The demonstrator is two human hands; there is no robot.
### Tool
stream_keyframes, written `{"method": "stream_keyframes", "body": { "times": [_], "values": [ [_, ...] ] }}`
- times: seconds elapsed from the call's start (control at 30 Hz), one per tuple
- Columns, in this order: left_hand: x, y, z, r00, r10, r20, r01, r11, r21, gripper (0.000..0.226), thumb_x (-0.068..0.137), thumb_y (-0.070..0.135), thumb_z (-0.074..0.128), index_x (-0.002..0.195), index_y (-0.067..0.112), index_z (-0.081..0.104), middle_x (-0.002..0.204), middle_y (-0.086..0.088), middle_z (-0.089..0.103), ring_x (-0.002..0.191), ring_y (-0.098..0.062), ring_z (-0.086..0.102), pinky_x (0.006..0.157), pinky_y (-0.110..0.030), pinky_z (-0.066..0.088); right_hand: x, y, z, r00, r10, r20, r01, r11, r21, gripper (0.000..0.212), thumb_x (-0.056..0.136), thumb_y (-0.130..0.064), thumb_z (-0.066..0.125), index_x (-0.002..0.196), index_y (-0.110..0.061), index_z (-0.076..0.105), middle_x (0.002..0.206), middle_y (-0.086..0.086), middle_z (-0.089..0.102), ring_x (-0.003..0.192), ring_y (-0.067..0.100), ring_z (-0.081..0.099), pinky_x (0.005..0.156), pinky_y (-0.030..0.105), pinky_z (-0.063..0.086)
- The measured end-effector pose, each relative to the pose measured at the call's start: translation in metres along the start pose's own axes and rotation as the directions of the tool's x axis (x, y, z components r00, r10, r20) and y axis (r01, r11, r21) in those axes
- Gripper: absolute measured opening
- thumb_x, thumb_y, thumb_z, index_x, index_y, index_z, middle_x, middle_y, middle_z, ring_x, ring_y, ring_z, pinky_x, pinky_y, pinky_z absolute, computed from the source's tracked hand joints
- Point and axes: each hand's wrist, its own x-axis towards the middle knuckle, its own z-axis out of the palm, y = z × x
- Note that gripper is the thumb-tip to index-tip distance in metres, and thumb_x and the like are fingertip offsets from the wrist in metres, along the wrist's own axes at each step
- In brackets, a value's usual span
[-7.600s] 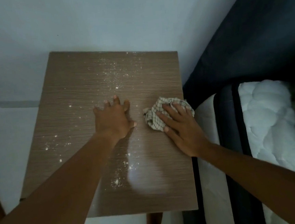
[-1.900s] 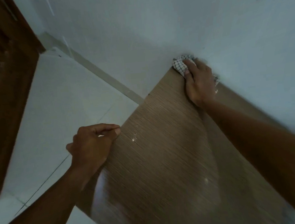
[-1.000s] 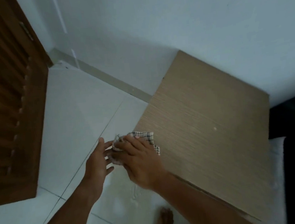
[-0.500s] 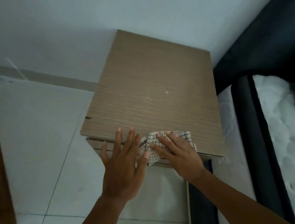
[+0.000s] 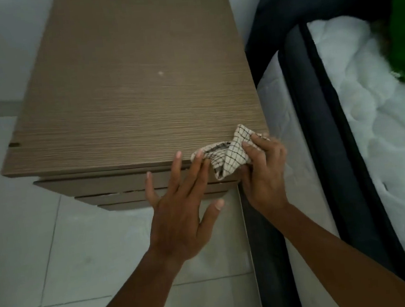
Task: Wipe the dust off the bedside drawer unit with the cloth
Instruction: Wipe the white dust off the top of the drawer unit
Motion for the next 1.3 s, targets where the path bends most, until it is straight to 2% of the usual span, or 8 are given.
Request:
{"method": "stream_keyframes", "body": {
  "times": [0.17,0.27,0.37,0.5,0.63,0.8,1.03,1.3],
  "values": [
    [0.011,0.012,0.008,0.997,0.067,-0.027,-0.066,0.997,0.035,0.071,0.097,0.059,0.022,0.157,0.021,0.025,0.166,0.006,0.012,0.154,-0.021,0.001,0.114,-0.064,-0.010,-0.009,-0.027,0.000,0.915,0.394,-0.083,-0.349,0.880,0.323,0.026,0.098,0.000,0.043,0.124,-0.002,0.050,0.132,0.015,0.050,0.126,0.014,0.051,0.106,0.021,0.040],
    [0.006,0.001,0.023,0.990,0.119,-0.071,-0.113,0.990,0.089,0.069,0.097,0.057,0.024,0.155,0.020,0.029,0.166,0.003,0.014,0.154,-0.023,0.004,0.114,-0.065,-0.006,-0.018,-0.040,0.015,0.605,0.781,-0.156,-0.645,0.595,0.479,0.009,0.105,-0.015,0.038,0.110,-0.017,0.045,0.098,-0.010,0.056,0.084,-0.008,0.056,0.075,0.025,0.046],
    [-0.003,-0.026,0.041,0.974,0.199,-0.106,-0.183,0.972,0.147,0.066,0.097,0.053,0.031,0.154,0.021,0.032,0.165,0.001,0.017,0.154,-0.024,0.008,0.114,-0.064,0.000,-0.023,-0.044,0.035,0.392,0.902,-0.182,-0.667,0.415,0.619,0.028,0.107,-0.026,0.040,0.129,-0.012,0.050,0.117,-0.002,0.062,0.098,-0.010,0.058,0.084,0.019,0.048],
    [-0.014,-0.072,0.059,0.975,0.141,-0.173,-0.111,0.978,0.174,0.065,0.094,0.049,0.039,0.153,0.022,0.035,0.165,0.000,0.020,0.153,-0.022,0.011,0.115,-0.061,0.000,-0.016,-0.056,0.064,0.475,0.803,-0.360,-0.586,0.594,0.552,0.042,0.102,-0.022,0.044,0.144,-0.018,0.042,0.142,0.002,0.050,0.129,0.018,0.050,0.109,0.041,0.043],
    [-0.018,-0.110,0.067,0.956,0.028,-0.290,0.029,0.981,0.190,0.063,0.093,0.046,0.041,0.151,0.021,0.039,0.163,0.005,0.025,0.152,-0.017,0.016,0.114,-0.058,0.003,-0.020,-0.060,0.089,0.573,0.647,-0.504,-0.533,0.761,0.371,0.014,0.098,-0.014,0.050,0.112,-0.014,0.046,0.114,0.011,0.055,0.105,0.031,0.053,0.096,0.055,0.044],
    [-0.033,-0.157,0.078,0.821,-0.196,-0.537,0.254,0.967,0.035,0.067,0.094,0.049,0.035,0.154,0.020,0.032,0.165,0.002,0.019,0.154,-0.021,0.008,0.114,-0.059,0.000,-0.040,-0.052,0.110,0.795,0.301,-0.527,-0.370,0.928,-0.028,0.029,0.091,-0.028,0.057,0.100,0.000,0.058,0.110,0.020,0.059,0.116,0.040,0.052,0.112,0.063,0.030],
    [-0.042,-0.192,0.067,0.748,-0.237,-0.620,0.257,0.965,-0.058,0.066,0.096,0.054,0.032,0.156,0.028,0.021,0.165,0.004,0.008,0.154,-0.021,-0.004,0.118,-0.061,-0.007,-0.028,-0.131,0.156,0.899,-0.028,-0.438,-0.077,0.972,-0.220,0.021,0.088,-0.039,0.060,0.096,-0.020,0.064,0.097,0.001,0.063,0.099,0.026,0.052,0.094,0.046,0.035],
    [-0.065,-0.227,0.040,0.730,-0.216,-0.648,0.003,0.950,-0.313,0.077,0.080,0.028,0.038,0.156,0.013,0.027,0.164,0.000,0.022,0.152,-0.010,0.014,0.119,-0.053,0.026,0.004,-0.234,0.190,0.915,-0.387,-0.110,0.351,0.901,-0.256,0.023,0.083,-0.028,0.064,0.105,-0.022,0.064,0.101,-0.002,0.062,0.093,0.022,0.057,0.081,0.038,0.031]
  ]
}}
